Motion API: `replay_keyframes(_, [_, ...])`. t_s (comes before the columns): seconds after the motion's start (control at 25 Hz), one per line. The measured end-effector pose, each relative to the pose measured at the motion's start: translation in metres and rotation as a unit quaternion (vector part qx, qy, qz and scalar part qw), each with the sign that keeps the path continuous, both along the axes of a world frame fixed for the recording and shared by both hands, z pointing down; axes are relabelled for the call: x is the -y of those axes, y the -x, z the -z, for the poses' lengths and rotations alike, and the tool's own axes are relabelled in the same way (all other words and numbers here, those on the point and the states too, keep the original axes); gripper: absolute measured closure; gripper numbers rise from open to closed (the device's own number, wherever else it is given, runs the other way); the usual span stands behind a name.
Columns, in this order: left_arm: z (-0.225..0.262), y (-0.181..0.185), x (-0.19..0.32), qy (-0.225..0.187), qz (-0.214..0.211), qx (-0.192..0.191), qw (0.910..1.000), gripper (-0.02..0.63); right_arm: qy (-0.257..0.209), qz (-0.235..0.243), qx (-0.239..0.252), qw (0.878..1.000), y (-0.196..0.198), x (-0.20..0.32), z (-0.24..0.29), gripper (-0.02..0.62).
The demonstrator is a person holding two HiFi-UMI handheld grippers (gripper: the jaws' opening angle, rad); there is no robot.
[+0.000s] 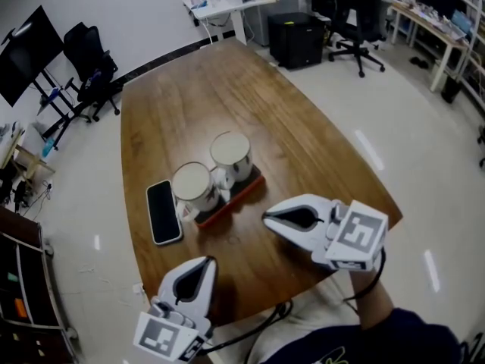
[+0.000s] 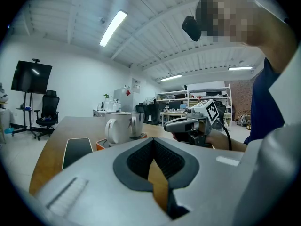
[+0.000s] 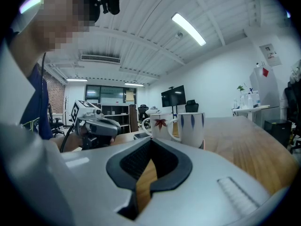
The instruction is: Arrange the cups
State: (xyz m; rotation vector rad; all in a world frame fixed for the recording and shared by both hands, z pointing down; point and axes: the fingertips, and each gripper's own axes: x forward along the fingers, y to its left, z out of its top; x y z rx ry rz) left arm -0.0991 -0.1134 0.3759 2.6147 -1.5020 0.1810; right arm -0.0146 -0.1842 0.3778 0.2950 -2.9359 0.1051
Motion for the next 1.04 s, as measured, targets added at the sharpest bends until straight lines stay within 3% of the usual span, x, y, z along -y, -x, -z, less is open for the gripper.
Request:
replay_keyframes(0.68, [-0.006, -0.001, 0.004, 0.010, 0.000, -0.008, 0.9999, 0.603, 0.006, -0.023, 0.007, 1.000, -0.001, 0.008, -0.007, 0.592])
replay_keyframes(0.88, [-0.010, 0.000, 0.003, 0.013, -0.001, -0.006, 0.9999, 0.603, 0.008, 0.032, 0.008, 0.999, 0.007, -0.013, -0.012, 0.592])
replay_keyframes(1.04, [-0.009, 0.007, 0.000, 0.013, -0.002, 0.004, 0.9999, 0.603, 0.012, 0.046, 0.010, 0.999, 0.013, -0.023, -0.016, 0.592])
